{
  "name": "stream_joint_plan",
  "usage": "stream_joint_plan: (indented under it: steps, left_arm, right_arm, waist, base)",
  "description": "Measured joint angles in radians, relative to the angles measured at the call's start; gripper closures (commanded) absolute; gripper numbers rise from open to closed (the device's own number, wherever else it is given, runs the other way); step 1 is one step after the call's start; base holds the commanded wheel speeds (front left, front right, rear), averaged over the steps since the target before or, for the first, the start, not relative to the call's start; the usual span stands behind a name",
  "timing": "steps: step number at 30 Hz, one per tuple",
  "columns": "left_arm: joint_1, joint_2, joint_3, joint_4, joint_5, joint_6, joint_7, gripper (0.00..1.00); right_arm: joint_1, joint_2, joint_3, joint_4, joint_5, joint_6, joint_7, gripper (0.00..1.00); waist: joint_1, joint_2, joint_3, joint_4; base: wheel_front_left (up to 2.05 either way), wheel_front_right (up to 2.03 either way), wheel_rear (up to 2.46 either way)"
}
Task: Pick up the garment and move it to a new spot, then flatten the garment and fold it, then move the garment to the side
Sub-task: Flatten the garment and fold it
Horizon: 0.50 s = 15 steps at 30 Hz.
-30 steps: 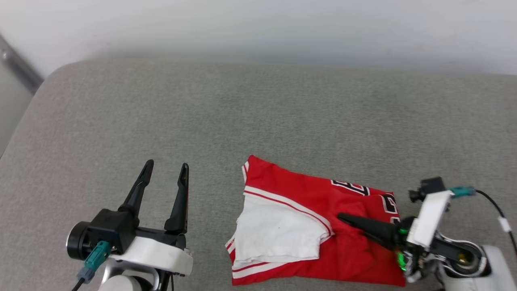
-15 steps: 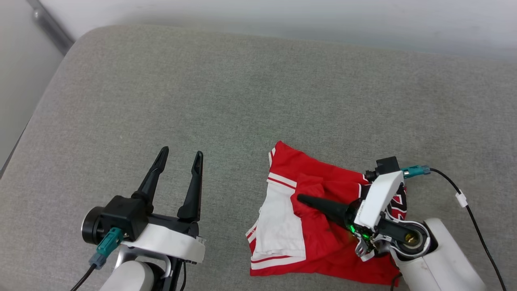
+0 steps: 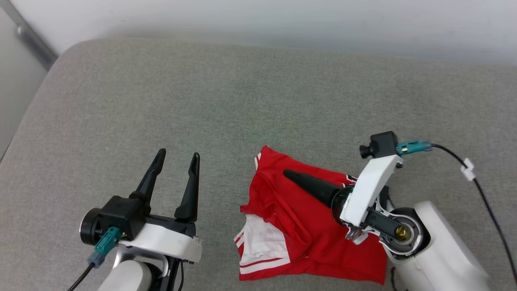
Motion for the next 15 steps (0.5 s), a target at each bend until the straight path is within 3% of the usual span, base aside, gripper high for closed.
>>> stream_joint_plan:
  steps: [2, 7, 11, 15]
  left_arm:
    - [0.001, 0.0, 0.002, 0.003, 0.0, 0.001, 0.0, 0.0]
    - [0.021, 0.003, 0.011, 0.007, 0.001, 0.012, 0.0, 0.0]
    - [0.04, 0.008, 0.025, 0.012, -0.001, 0.027, -0.001, 0.0]
    - [0.06, 0.013, 0.043, 0.017, -0.006, 0.041, -0.001, 0.0]
  right_arm:
    - [0.003, -0.036, 0.029, -0.043, -0.078, 0.0, -0.066, 0.0]
    - [0.018, -0.158, 0.055, -0.056, -0.438, 0.0, -0.278, 0.0]
    - [0.069, -0.171, -0.029, -0.047, -0.654, 0.0, -0.378, 0.0]
    - [0.142, -0.166, -0.149, -0.082, -0.793, 0.0, -0.433, 0.0]
  waist:
    - [0.0, 0.0, -0.009, -0.01]
    - [0.0, 0.0, -0.033, -0.039]
    - [0.0, 0.0, -0.053, -0.07]
    - [0.0, 0.0001, -0.071, -0.105]
  base:
    - [0.0, 0.0, 0.0]
    - [0.0, 0.0, 0.0]
    - [0.0, 0.0, 0.0]
    - [0.0, 0.0, 0.0]
